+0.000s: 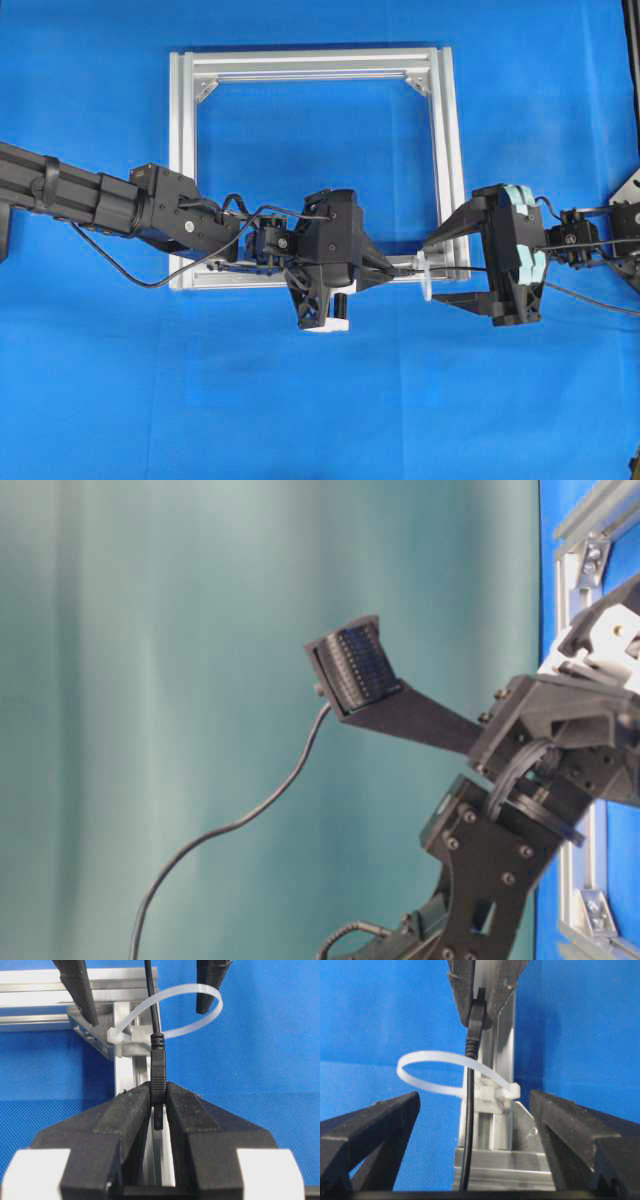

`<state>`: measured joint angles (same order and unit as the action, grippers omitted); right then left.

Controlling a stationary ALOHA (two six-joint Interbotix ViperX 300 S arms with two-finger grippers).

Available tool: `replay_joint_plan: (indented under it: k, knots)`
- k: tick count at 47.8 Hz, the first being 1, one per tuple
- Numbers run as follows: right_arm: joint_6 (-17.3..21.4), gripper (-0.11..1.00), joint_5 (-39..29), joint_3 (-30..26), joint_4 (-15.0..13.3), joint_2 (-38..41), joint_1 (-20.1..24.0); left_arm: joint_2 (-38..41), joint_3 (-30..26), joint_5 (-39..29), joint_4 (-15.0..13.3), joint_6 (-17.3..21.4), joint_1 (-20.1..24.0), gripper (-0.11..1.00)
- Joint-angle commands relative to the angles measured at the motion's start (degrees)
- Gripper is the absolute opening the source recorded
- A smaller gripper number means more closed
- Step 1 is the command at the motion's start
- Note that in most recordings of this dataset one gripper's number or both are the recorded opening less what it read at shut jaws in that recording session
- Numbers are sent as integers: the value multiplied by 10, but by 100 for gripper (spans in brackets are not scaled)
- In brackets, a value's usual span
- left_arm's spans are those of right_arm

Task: Insert the wire through the string loop located on the right side.
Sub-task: 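Open the right gripper and release the cable, then pull the plug leftward with the left gripper, drawing cable through the loop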

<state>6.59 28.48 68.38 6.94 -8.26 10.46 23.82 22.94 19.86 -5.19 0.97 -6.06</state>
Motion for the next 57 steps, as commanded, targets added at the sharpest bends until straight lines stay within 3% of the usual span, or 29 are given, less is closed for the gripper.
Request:
replay_joint_plan:
  k: [1,16,28,57]
  knots:
    - [-1,91,1,-10,0,-4,2,-10,-13,4,2,0,-1,8]
    - [-2,91,2,-11,0,-4,2,-17,-6,1,2,0,-1,8]
    - [-2,91,2,-11,0,-4,2,-47,33,0,1,0,-4,8]
    - [-3,90,1,-11,0,-4,4,-202,240,9,1,-4,-25,8]
